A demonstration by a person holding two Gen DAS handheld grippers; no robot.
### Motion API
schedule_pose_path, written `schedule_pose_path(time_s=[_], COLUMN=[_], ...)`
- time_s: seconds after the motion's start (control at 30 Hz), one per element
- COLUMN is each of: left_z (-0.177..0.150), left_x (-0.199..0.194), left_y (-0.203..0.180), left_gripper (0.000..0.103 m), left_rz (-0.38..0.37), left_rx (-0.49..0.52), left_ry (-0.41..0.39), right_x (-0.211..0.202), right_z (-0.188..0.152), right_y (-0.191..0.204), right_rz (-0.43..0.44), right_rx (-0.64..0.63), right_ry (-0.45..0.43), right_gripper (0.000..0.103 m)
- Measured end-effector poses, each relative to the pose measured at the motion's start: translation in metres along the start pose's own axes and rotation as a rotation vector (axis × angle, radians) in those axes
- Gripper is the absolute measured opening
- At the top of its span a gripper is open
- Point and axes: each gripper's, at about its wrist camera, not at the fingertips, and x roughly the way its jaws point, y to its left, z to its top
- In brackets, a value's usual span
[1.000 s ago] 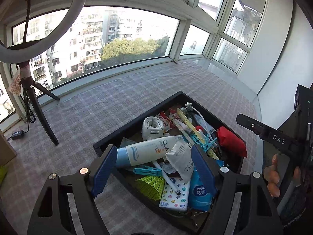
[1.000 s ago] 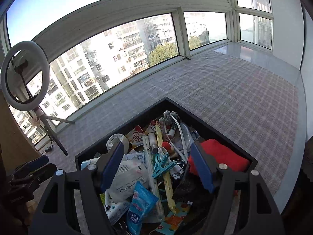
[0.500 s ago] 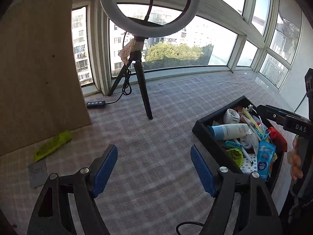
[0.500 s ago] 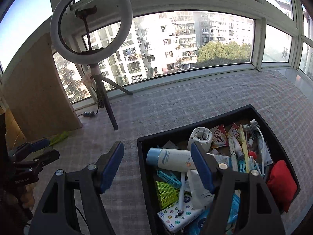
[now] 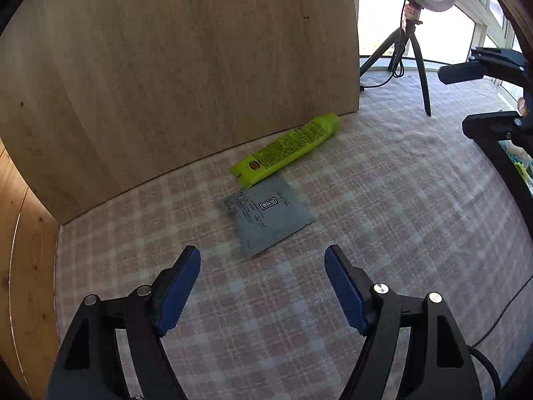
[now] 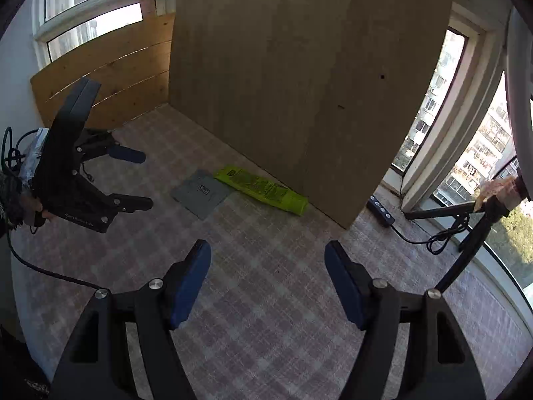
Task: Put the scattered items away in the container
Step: 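Grasp the grey sachet with the left gripper while the right grasps the yellow-green tube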
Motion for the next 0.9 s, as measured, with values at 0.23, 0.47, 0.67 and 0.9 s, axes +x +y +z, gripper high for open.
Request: schedule_pose_path(time_s=[0.23, 0.47, 0.67, 0.9], left_z=[0.022, 0.037, 0.041, 0.044], left_x=[0.036, 0.068, 0.088, 0.095], left_y=[0.016, 0.03, 0.032, 0.022], left_gripper=[0.076, 0.076, 0.076, 0.077], left_rz=[-0.113, -0.201, -0.256, -0.318], left_rx=[0.145, 0.199, 0.235, 0.263], left_ry=[0.041, 0.072, 0.109, 0.132], right_x=[0.084, 0.145, 0.173, 0.19], right_z=[0.052, 0.074, 0.075, 0.074], right_y=[0.01, 0.008, 0.012, 0.007], right_rz=[0.102, 0.205, 0.228, 0.281], right_rx=[-0.339, -0.432, -0.492, -0.484], right_ry=[0.136, 0.192, 0.238, 0.294], right_gripper=[0.07, 0.07, 0.07, 0.07])
